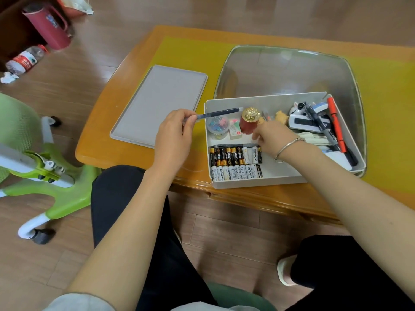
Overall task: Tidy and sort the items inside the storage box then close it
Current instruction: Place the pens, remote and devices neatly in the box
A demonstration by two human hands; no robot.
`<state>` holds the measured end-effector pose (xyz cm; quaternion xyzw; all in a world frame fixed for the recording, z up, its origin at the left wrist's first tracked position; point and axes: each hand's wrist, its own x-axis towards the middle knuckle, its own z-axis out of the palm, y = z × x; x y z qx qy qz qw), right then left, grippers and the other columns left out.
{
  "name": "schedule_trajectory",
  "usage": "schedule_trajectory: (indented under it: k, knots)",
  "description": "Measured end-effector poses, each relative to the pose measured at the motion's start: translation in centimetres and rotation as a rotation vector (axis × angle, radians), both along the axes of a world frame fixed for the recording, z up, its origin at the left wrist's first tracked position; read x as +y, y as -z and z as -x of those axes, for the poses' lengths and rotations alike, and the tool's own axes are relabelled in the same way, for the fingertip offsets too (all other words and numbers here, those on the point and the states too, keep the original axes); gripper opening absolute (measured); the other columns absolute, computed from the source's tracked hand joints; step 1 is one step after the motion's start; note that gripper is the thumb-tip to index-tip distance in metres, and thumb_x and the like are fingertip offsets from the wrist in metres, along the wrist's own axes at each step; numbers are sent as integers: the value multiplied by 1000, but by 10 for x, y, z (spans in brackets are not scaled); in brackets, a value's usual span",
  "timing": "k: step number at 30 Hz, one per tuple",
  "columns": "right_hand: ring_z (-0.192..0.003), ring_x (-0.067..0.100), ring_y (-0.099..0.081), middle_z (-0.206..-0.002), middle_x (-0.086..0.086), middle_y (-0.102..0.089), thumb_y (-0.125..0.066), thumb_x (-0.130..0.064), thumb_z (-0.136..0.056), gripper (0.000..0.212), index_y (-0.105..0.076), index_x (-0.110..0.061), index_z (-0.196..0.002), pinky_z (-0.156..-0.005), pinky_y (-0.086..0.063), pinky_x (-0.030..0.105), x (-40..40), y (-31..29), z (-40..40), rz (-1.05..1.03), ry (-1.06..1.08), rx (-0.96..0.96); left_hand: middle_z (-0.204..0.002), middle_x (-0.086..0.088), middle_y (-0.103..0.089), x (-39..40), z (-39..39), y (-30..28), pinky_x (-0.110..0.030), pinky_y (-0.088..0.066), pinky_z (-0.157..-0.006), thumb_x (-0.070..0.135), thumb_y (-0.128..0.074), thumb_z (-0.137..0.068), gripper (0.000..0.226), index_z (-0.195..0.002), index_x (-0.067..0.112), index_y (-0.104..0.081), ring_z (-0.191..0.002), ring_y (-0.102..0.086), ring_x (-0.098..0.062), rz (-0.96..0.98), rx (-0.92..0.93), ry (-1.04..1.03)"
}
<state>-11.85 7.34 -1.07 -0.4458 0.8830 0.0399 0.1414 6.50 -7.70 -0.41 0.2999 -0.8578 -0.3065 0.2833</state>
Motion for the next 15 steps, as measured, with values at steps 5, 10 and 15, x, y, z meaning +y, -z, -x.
schedule_trajectory:
  k: [5,10,15]
  knots:
    - [-115,33,-53,-96,14,-57,-50,4,-83,12,-58,-3,-91,-94,-47,39,12,2,-16,-222,51,-15,-97,10,-57,4,1,2,-5,-34,-67,25,-48,-100,21,-110,16,-64,-87,-49,-3,-16,13,3]
    - [-122,30,-46,-104,6,-67,-53,-2,-84,34,-63,-10,-116,-99,-40,37,12,6,-21,-140,36,-57,-96,10,-57,5,1,3,-2,-33,-63,26,-48,-100,20,-108,17,-64,-86,-49,-4,-22,15,12]
    - [-123,27,-48,-110,8,-65,-51,0,-87,43,-54,-12,-128,-105,-38,36,19,2,-20,-74,47,-135,-94,11,-56,7,4,4,-1,-35,-63,26,-48,-100,19,-107,17,-63,-85,-49,-4,-28,25,20]
